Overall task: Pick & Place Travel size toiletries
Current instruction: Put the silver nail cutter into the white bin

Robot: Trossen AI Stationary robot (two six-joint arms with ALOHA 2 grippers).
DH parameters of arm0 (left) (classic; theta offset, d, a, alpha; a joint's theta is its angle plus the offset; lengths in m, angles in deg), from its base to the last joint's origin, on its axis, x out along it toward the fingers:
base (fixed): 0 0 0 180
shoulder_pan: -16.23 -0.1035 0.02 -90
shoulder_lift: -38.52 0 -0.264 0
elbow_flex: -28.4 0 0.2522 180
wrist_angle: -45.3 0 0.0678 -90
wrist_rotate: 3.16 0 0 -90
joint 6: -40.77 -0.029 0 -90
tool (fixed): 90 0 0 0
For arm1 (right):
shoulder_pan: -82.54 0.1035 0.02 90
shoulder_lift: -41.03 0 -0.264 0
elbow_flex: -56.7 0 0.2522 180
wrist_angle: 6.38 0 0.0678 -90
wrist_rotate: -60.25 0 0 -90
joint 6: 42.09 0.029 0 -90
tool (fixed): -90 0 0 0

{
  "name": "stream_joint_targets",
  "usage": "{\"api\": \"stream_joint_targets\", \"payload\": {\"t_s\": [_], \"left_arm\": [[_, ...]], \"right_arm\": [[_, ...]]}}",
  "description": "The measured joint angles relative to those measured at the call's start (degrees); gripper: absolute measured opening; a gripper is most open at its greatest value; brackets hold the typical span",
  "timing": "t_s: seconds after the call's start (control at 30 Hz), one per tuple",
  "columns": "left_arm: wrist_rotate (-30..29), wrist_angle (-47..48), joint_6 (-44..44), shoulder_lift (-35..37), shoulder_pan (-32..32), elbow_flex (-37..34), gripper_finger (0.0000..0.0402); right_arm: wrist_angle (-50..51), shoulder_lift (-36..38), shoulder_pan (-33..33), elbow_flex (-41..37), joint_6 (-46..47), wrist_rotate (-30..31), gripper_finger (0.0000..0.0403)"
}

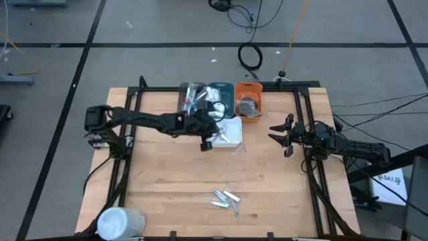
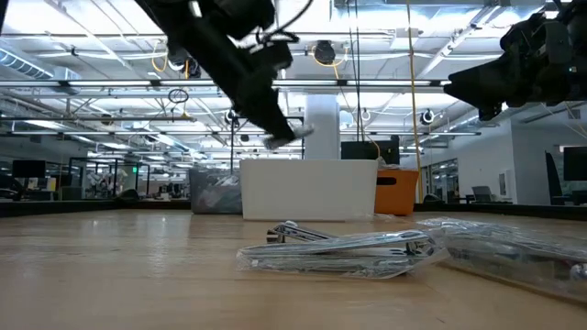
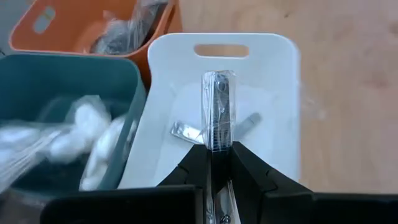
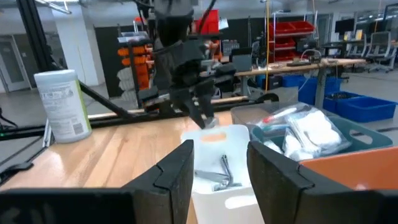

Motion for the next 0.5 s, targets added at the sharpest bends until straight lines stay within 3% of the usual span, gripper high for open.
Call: {"api": "stream_joint_targets", "payload": {"t_s": [0.5], "left_arm": [[1.46, -5.46, 0.27, -7.28, -0.31, 0.09, 0.0037]], "right_arm": [[-0.03, -0.70, 0.00, 0.00, 0.01, -0.04, 0.0141]]}}
